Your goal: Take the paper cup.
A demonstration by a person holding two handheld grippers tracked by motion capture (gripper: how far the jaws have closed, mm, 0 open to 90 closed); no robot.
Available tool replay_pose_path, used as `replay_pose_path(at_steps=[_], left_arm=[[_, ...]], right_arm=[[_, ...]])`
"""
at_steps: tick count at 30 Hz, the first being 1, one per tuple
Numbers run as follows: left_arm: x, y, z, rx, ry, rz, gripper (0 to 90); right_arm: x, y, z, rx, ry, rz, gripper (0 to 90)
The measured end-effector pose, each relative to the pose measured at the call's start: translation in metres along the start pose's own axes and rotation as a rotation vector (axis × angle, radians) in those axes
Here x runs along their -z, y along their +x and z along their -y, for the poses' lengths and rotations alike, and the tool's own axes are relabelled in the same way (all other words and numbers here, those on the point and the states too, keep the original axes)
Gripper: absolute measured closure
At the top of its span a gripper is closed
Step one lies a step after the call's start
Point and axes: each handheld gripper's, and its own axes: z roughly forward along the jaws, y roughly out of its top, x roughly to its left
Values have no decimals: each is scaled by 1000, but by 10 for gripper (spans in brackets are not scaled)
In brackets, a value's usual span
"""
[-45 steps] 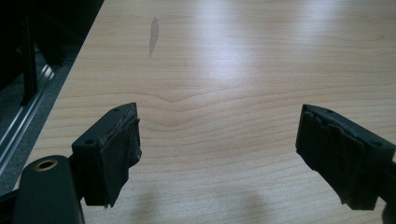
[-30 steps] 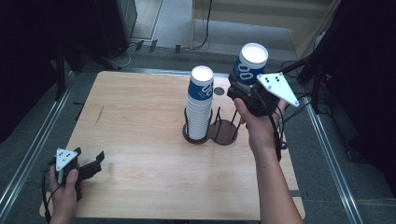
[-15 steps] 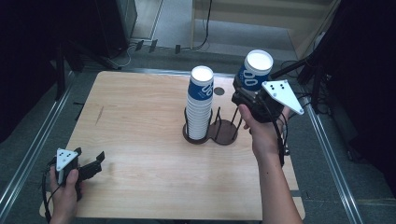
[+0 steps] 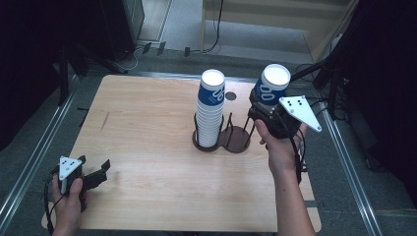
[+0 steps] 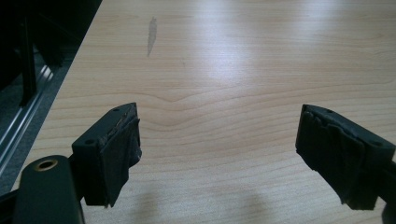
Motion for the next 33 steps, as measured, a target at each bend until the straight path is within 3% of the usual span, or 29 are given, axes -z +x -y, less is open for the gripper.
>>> replay_pose_path(at_steps=[22, 33], left_arm=[[0, 0, 0, 0, 2, -1, 147], [0, 0, 0, -1, 2, -2, 146]], right_arm=[[14, -7, 45, -9, 56, 14, 189], [19, -9, 59, -6, 71, 20, 189]])
